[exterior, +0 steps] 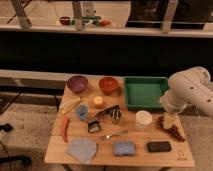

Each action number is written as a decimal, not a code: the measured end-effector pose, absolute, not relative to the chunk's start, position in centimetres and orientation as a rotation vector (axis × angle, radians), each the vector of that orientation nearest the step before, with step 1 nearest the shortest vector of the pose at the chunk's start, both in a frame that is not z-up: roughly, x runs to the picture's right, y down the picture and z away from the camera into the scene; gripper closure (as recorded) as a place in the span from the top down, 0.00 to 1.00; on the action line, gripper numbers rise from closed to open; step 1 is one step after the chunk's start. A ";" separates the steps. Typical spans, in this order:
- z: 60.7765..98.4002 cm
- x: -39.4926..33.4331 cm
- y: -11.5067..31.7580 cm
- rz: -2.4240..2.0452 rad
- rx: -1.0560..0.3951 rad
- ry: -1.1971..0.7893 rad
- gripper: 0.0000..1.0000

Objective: Place banana in red bowl

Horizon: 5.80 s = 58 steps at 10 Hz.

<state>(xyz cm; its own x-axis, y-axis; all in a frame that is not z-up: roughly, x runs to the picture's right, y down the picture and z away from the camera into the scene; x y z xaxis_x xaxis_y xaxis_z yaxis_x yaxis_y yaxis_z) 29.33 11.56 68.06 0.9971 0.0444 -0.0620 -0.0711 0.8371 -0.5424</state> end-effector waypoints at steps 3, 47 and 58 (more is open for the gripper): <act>68.0 29.3 11.5 0.061 -0.575 0.048 0.80; 71.6 9.4 3.4 -0.009 -0.414 -0.419 0.80; 70.0 -2.1 0.4 -0.069 -0.336 -0.659 0.80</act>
<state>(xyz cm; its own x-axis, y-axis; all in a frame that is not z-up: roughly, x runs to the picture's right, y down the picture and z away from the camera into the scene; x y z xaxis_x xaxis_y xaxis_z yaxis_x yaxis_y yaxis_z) -2.08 0.45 69.98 0.7904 0.0425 0.6111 0.1686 0.9439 -0.2838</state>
